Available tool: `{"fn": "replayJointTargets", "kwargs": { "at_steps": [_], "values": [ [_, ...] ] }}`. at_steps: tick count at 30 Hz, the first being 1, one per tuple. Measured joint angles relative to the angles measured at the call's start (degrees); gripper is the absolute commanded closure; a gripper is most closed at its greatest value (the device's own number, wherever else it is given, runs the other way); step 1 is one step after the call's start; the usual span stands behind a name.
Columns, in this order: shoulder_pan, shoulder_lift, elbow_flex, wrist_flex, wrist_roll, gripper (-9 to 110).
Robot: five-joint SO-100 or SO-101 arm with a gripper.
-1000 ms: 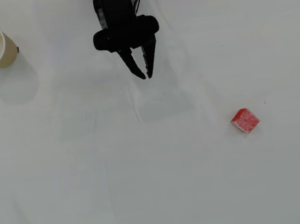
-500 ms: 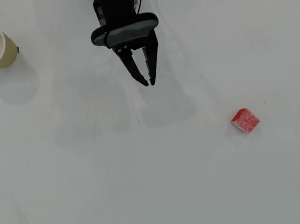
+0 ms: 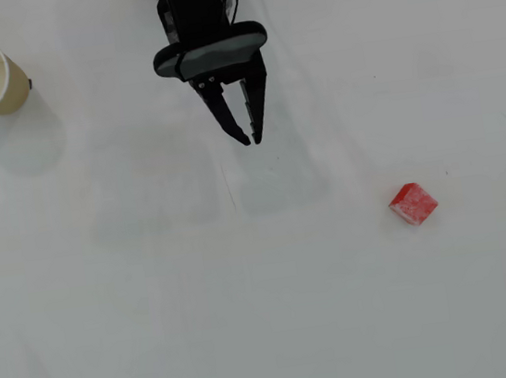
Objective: Pick up the cube and drop it in the cup.
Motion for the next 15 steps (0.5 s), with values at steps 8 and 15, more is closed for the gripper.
{"fn": "replayJointTargets", "kwargs": {
  "at_steps": [8, 15],
  "values": [
    [-5.8, 0.0, 0.0, 0.0, 0.0, 101],
    [-10.1, 0.0, 0.0, 0.0, 0.0, 101]
  ]
}}
